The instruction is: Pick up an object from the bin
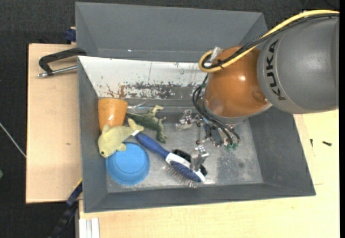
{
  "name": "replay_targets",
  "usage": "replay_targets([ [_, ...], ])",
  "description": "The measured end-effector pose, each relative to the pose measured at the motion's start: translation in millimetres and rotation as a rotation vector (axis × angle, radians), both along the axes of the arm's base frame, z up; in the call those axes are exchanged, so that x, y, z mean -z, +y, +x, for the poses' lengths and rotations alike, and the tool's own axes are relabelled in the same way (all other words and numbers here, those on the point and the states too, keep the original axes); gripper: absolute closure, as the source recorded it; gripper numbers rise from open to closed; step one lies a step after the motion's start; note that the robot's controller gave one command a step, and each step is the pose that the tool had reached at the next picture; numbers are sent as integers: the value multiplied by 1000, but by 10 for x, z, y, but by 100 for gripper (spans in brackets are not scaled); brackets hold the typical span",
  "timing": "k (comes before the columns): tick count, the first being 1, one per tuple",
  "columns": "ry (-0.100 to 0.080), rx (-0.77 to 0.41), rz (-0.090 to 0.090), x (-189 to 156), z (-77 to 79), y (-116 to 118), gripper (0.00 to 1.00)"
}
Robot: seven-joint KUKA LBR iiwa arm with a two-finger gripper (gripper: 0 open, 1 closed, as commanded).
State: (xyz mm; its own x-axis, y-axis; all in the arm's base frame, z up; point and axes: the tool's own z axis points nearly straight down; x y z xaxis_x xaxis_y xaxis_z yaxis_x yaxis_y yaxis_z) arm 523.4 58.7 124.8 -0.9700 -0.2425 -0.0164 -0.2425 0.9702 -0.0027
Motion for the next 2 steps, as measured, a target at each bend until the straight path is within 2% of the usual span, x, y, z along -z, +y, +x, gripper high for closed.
replay_targets([
  [1, 13, -296, -9, 76, -84, 242, 0],
  [2, 1, -247, 0, 124, -74, 203, 0],
])
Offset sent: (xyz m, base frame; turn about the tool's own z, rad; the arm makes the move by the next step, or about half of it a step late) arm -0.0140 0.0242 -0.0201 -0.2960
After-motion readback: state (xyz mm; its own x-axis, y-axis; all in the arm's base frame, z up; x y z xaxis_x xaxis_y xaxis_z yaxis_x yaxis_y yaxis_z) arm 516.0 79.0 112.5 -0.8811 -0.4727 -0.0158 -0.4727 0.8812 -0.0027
